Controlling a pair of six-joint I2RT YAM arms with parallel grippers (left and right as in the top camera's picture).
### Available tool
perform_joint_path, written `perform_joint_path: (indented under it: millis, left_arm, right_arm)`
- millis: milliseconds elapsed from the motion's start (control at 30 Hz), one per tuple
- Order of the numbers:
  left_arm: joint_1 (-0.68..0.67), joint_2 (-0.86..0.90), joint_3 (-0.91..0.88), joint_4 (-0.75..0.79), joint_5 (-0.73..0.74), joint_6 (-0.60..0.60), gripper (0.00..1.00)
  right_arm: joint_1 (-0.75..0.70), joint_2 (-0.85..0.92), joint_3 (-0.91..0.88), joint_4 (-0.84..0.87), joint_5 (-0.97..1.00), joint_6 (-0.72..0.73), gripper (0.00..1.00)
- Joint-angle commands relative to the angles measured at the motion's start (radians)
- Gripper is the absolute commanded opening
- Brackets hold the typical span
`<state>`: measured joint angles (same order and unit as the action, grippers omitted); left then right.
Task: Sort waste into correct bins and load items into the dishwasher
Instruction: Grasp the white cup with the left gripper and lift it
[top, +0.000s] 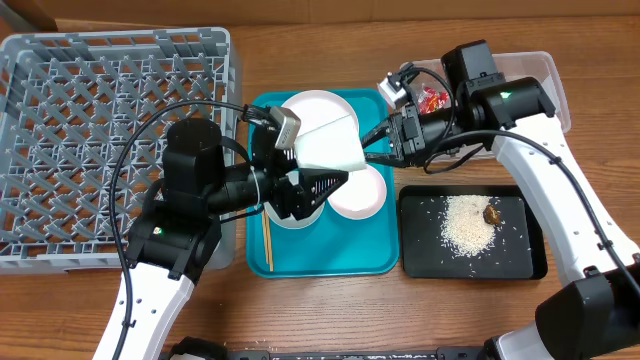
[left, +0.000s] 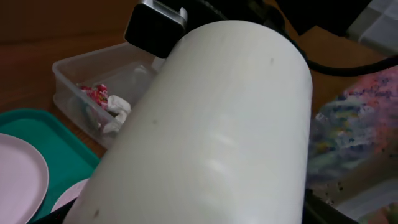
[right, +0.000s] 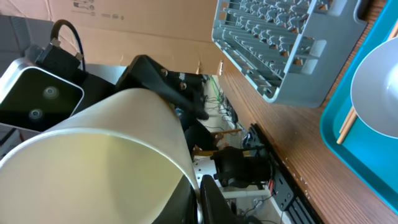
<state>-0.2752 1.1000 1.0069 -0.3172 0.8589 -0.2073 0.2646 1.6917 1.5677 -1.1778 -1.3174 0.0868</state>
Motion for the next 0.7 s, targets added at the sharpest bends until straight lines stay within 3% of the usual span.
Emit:
perform_joint_path:
  millis: [0, 67, 167, 433, 533, 667]
  left_arm:
    - [0.002, 0.001, 0.018, 0.031, 0.032, -0.006, 0.75]
    - [0.002, 0.001, 0.018, 0.032, 0.031, -0.006, 0.75]
    - [0.002, 0.001, 0.018, 0.033, 0.028, -0.006, 0.85]
    - [0.002, 0.001, 0.018, 0.038, -0.009, -0.006, 0.84]
    - [0.002, 0.001, 0.018, 0.038, -0.009, -0.006, 0.80]
    - [0.002, 0.001, 0.018, 0.038, -0.008, -0.006, 0.67]
  right_arm:
    - [0.010, 0.003, 0.002, -0.005, 0.046, -0.013, 0.04]
    - [0.010, 0.003, 0.002, -0.010, 0.061, -0.012, 0.04]
    - [0.010, 0.003, 0.002, -0.020, 0.081, -0.013, 0.04]
    - [0.010, 0.003, 0.002, -0.030, 0.090, -0.013, 0.04]
    - [0.010, 0.003, 0.002, -0.032, 0.091, -0.013, 0.04]
    - [0.010, 0.003, 0.002, -0.032, 0.090, -0.013, 0.04]
